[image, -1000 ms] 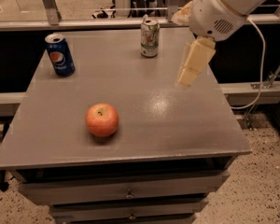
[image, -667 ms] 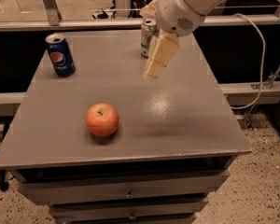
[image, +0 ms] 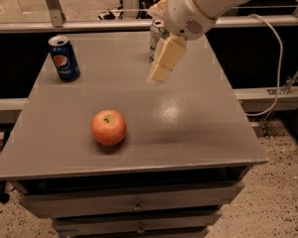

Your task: Move pepsi can near apple

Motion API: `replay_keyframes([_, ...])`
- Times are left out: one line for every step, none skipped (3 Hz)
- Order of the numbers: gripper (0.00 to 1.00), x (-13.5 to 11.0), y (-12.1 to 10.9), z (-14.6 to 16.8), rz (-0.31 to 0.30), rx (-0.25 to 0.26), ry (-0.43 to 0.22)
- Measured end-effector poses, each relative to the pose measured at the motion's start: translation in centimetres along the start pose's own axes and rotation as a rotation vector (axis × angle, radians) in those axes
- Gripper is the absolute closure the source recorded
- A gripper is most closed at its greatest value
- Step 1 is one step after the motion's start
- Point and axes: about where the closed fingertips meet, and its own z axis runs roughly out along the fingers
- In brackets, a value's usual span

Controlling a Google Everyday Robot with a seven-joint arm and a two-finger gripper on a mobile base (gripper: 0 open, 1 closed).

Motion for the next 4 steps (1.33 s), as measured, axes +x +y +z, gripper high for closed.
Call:
replay_keyframes([0.0,-3.5,-2.1,3.9,0.003,0.04,-0.123])
replay_keyframes([0.0,-7.8,-5.2,9.0,0.017,0.034,-0.266])
replay_keyframes([0.0,-11.7,-7.1,14.4,0.038,-0.009,-0.386])
replay_keyframes([0.0,-14.1,-7.6,19.4,0.07,-0.063,-0.463])
